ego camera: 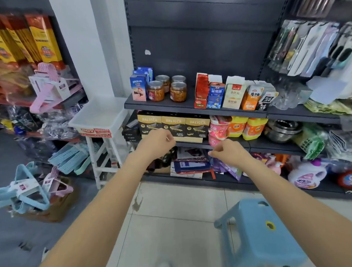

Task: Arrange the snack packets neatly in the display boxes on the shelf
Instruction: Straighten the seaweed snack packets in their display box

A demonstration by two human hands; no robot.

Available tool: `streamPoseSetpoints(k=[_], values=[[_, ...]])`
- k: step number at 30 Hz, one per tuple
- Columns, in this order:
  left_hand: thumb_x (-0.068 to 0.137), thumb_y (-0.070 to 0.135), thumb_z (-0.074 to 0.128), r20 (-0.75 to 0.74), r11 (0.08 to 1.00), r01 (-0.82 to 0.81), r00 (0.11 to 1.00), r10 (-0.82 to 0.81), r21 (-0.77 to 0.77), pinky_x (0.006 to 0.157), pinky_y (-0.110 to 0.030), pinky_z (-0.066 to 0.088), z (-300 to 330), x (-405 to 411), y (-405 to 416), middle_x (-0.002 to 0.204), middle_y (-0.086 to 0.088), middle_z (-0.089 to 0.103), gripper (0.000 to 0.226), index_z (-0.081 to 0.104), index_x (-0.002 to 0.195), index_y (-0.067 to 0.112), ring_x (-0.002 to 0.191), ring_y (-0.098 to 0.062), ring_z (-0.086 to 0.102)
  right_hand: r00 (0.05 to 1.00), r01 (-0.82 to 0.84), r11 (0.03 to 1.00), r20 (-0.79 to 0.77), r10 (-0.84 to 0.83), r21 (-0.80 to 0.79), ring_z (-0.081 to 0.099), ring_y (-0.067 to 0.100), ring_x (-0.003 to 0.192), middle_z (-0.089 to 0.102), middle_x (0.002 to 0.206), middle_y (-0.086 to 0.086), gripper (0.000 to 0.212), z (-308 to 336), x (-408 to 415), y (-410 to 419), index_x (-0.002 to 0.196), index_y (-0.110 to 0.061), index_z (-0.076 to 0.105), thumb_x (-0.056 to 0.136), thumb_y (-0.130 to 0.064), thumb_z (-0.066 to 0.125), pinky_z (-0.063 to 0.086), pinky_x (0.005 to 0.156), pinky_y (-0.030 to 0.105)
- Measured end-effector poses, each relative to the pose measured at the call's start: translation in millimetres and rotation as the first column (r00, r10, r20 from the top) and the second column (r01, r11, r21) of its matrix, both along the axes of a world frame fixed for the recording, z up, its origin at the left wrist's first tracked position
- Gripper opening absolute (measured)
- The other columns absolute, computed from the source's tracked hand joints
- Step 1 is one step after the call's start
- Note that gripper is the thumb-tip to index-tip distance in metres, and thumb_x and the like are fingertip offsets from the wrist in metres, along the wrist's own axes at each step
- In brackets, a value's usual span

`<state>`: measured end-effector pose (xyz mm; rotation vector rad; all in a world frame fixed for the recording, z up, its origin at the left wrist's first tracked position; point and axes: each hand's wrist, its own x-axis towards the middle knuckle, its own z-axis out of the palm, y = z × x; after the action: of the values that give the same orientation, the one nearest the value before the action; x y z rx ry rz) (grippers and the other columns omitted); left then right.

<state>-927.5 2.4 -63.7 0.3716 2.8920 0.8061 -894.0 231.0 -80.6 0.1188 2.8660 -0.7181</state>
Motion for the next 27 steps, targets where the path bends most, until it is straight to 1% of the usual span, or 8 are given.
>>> streamPoseSetpoints(k=[3,5,8,13,17,20,24,27], values=[[0.093,0.027,0.052,-0.015,0.998,0.048,0.999,-0.049,-0.029,0.086,-0.04,0.051,9.2,-73.2,3.0,0.106,-0.006,0.065,0.021,0.064,0.105,0.016,0.094,-0.023,0.06,1.0,0.018,1.0,0.002,-0.018,0.017,0.06,0.022,0.086,0.068,0.095,0.009,0.029,10.1,-65.1,0.4,0.099,-0.008,0.067,0.092,-0.034,0.055,0.045,0.073,0.03],[0.093,0.029,0.052,-0.024,0.996,0.069,0.997,-0.07,-0.05,0.088,-0.037,0.049,16.4,-117.5,7.1,0.109,-0.004,0.064,0.023,0.063,0.108,0.016,0.1,-0.022,0.058,0.999,0.043,0.998,0.001,-0.043,0.039,0.059,0.022,0.092,0.067,0.104,0.009,0.03,17.5,-105.5,2.6,0.105,-0.011,0.067,0.092,-0.035,0.055,0.047,0.078,0.032],[0.092,0.029,0.054,-0.012,0.995,0.102,0.995,-0.102,-0.019,0.085,-0.036,0.051,26.7,-175.0,17.6,0.109,-0.004,0.065,0.022,0.064,0.107,0.017,0.098,-0.019,0.059,0.994,0.11,0.993,-0.022,-0.11,0.032,0.06,0.024,0.099,0.067,0.107,0.008,0.03,26.3,-156.2,10.3,0.107,-0.013,0.067,0.091,-0.036,0.056,0.05,0.088,0.038],[0.093,0.027,0.054,-0.044,0.988,0.132,0.991,-0.128,0.086,0.092,-0.039,0.049,36.6,-242.0,47.5,0.112,-0.003,0.064,0.025,0.064,0.112,0.016,0.103,-0.019,0.058,0.982,0.179,0.984,-0.065,-0.178,-0.003,0.061,0.025,0.098,0.068,0.105,0.007,0.025,35.1,-209.3,40.8,0.1,-0.016,0.07,0.09,-0.033,0.055,0.048,0.082,0.032],[0.093,0.028,0.054,-0.076,0.972,0.225,0.973,-0.22,0.07,0.088,-0.036,0.051,34.9,-286.3,94.8,0.11,-0.001,0.065,0.023,0.064,0.112,0.017,0.098,-0.016,0.059,0.966,0.242,0.97,-0.085,-0.243,-0.022,0.061,0.021,0.082,0.068,0.087,0.003,0.02,36.6,-244.4,80.3,0.082,-0.02,0.066,0.091,-0.034,0.056,0.048,0.07,0.03],[0.093,0.03,0.054,-0.074,0.952,0.303,0.951,-0.3,0.035,0.084,-0.033,0.052,30.9,-322.5,139.0,0.113,-0.002,0.064,0.023,0.063,0.112,0.018,0.098,-0.016,0.059,0.948,0.299,0.953,-0.099,-0.303,-0.053,0.059,0.02,0.074,0.067,0.084,0.007,0.027,38.0,-269.2,113.0,0.09,-0.01,0.07,0.092,-0.033,0.056,0.049,0.073,0.033],[0.095,0.027,0.052,-0.064,0.918,0.397,0.916,-0.396,0.01,0.086,-0.037,0.052,27.6,-374.1,204.3,0.115,-0.004,0.063,0.024,0.062,0.113,0.015,0.099,-0.018,0.06,0.93,0.338,0.94,-0.141,-0.34,-0.036,0.059,0.023,0.094,0.067,0.102,0.009,0.029,38.0,-310.8,165.6,0.097,-0.011,0.069,0.092,-0.035,0.055,0.044,0.075,0.029],[0.094,0.026,0.052,-0.054,0.903,0.429,0.902,-0.427,0.021,0.089,-0.039,0.051,25.1,-416.4,258.8,0.115,-0.005,0.064,0.025,0.064,0.112,0.013,0.103,-0.021,0.06,0.91,0.381,0.924,-0.17,-0.378,-0.017,0.058,0.026,0.095,0.065,0.095,0.009,0.029,37.9,-348.0,213.1,0.093,-0.008,0.069,0.093,-0.033,0.054,0.043,0.074,0.031]])
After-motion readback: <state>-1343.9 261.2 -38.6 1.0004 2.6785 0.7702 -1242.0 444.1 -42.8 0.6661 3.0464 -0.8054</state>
